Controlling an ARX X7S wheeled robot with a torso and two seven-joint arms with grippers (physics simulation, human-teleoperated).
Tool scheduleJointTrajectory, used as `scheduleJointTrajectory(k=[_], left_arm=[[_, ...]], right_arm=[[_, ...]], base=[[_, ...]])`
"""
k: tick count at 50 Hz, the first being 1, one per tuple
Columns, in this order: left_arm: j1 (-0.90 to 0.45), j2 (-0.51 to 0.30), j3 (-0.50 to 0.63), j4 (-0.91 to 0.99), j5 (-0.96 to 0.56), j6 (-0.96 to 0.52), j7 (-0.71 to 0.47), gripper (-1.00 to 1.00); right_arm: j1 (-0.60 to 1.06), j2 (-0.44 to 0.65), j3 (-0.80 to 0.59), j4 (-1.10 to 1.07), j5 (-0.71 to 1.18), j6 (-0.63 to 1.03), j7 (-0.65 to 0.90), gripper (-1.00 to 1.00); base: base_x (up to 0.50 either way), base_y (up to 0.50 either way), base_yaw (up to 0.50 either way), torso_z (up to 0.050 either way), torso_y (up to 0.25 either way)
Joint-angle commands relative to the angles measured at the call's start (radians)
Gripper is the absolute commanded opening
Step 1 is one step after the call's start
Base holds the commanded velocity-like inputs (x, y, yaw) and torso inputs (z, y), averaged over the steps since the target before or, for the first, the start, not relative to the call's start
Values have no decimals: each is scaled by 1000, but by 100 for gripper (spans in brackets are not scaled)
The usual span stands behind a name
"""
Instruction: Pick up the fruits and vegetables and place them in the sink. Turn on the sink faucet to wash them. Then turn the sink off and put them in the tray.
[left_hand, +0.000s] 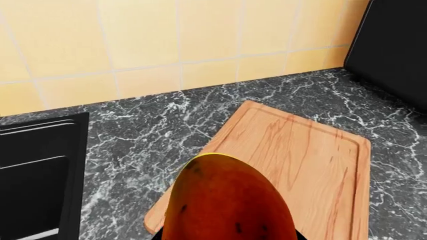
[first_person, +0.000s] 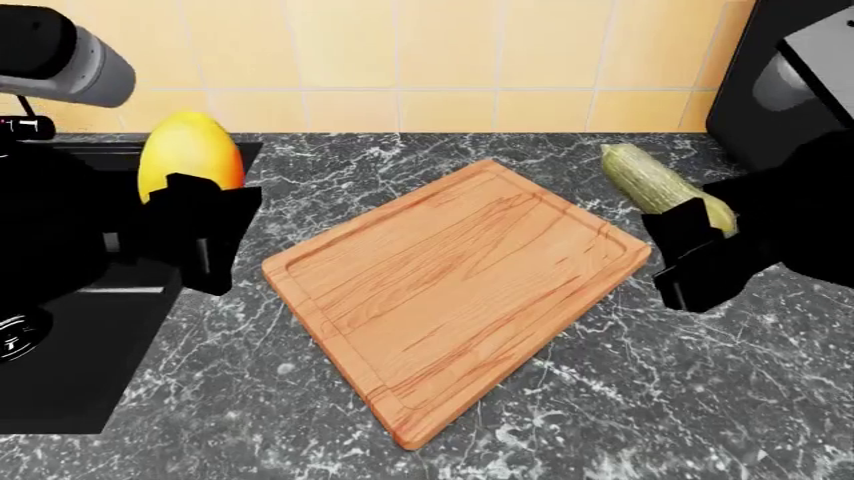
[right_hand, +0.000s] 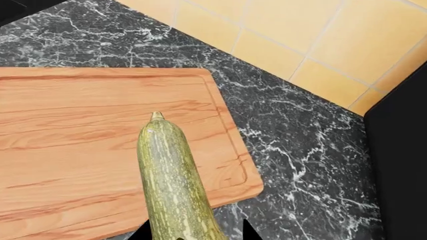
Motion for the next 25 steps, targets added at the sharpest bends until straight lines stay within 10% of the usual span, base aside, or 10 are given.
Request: scheduleJointTrajectory(k=[1, 25], left_arm=[[-51, 67, 4, -51, -8, -18, -31, -100], [-54, 96, 7, -64, 0, -37, -26, -100]], right_arm=[[69, -179, -33, 222, -106, 79, -10, -100], [64, -675, -249, 808, -595, 162, -524, -100]], base=[[0, 0, 0, 0, 0], [0, 0, 0, 1, 2]])
